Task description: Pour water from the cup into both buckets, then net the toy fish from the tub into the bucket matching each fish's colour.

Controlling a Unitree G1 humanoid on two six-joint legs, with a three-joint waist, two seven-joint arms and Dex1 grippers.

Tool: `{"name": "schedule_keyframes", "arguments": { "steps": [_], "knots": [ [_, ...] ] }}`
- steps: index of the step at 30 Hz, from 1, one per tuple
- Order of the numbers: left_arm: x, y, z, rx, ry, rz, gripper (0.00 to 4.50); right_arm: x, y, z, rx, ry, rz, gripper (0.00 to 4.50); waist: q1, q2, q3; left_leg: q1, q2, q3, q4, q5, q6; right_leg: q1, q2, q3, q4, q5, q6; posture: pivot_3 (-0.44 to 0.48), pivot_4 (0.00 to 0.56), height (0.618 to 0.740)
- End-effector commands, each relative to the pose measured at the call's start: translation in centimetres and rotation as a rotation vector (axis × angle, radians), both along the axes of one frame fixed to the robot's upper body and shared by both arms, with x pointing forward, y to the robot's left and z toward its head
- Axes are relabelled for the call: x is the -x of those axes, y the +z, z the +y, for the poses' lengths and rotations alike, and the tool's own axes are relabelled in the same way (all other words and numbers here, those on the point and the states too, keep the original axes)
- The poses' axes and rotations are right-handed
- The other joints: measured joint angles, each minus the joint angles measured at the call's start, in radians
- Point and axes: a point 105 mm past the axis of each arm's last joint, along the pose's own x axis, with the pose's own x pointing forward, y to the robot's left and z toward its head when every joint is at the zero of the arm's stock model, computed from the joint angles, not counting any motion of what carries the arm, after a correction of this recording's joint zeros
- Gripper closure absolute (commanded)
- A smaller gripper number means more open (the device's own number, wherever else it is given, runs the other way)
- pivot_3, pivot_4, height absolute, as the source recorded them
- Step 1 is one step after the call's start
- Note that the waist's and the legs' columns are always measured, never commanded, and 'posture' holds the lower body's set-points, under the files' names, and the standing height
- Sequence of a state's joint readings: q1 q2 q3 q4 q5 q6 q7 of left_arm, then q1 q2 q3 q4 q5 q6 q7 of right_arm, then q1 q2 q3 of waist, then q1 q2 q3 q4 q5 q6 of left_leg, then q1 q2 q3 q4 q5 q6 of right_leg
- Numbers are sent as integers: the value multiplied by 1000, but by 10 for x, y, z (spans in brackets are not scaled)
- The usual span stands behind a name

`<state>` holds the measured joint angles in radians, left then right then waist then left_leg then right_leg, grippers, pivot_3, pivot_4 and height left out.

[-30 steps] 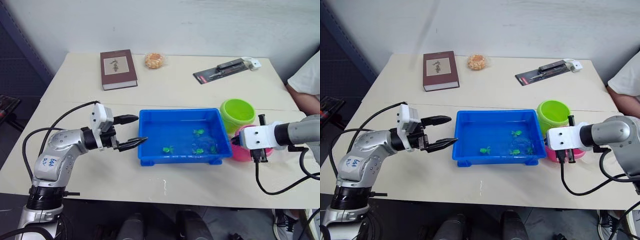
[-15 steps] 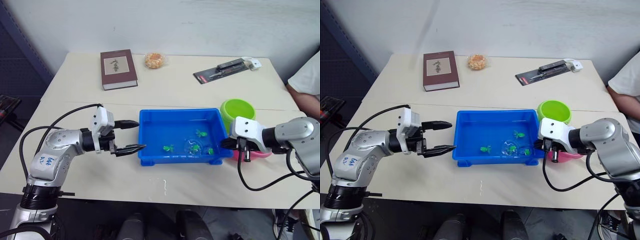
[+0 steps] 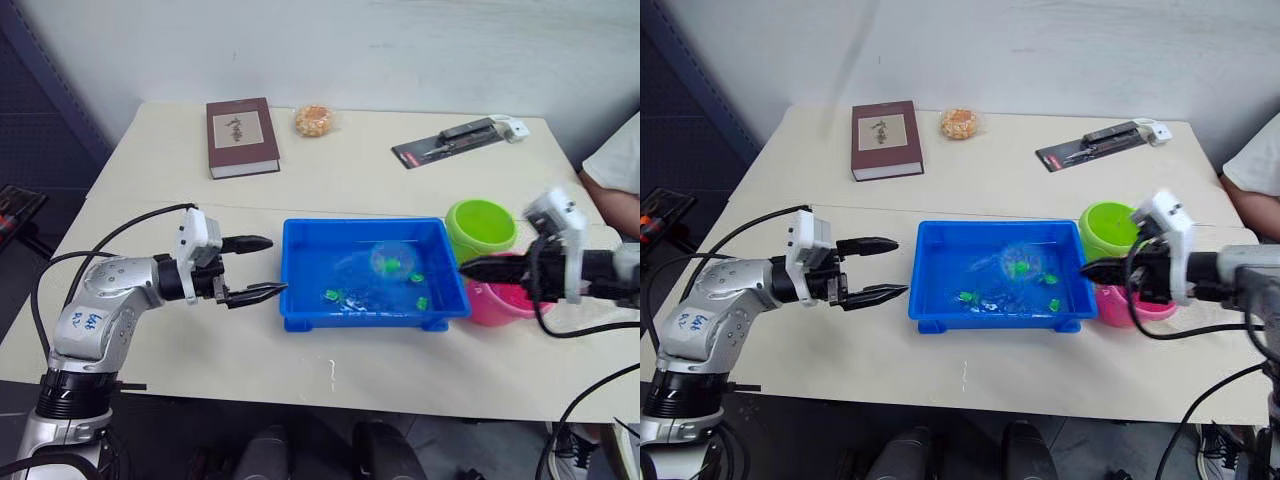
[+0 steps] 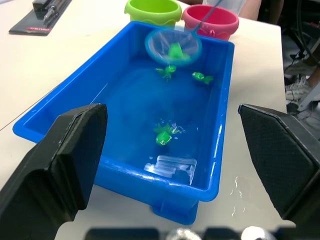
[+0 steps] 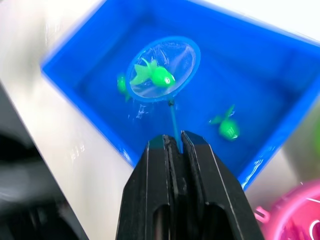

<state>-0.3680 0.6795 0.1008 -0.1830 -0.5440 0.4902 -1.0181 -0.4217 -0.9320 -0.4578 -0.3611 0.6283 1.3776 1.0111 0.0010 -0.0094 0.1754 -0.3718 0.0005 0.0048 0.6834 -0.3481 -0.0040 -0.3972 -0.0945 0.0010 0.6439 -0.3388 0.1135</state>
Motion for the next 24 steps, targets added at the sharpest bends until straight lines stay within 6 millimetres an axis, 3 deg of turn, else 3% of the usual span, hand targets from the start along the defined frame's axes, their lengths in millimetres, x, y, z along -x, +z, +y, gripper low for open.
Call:
{"name": "schedule_keyframes", "arguments": {
  "steps": [1,8,12,17,24],
  "knots": [
    [4,14,-5,33,-28,-36,11,7,21,-24,-18,-142,-109,4500,0,0,0,0,0,0,0,0,0,0,0,0,0,0,0,0,150,738],
    [-5,24,-17,107,-46,-15,11,8,17,-85,9,-420,-224,4500,0,0,0,0,-2,1,0,1,2,0,0,1,0,0,1,0,150,738],
    [-7,28,-21,130,-60,-7,11,1,10,-108,103,-550,-308,4500,-4,0,0,1,-3,2,-1,1,2,0,0,1,0,1,2,0,150,738],
    [-9,27,-30,133,-81,-8,11,-12,-2,-111,306,-565,-434,4500,-7,0,0,2,-2,4,-1,1,2,0,1,2,1,1,2,0,150,738],
    [-14,29,-44,175,-82,-17,11,-25,-3,-104,579,-509,-657,4500,-4,0,0,1,-4,4,-1,2,3,0,1,2,0,2,3,0,150,738]
  ]
}}
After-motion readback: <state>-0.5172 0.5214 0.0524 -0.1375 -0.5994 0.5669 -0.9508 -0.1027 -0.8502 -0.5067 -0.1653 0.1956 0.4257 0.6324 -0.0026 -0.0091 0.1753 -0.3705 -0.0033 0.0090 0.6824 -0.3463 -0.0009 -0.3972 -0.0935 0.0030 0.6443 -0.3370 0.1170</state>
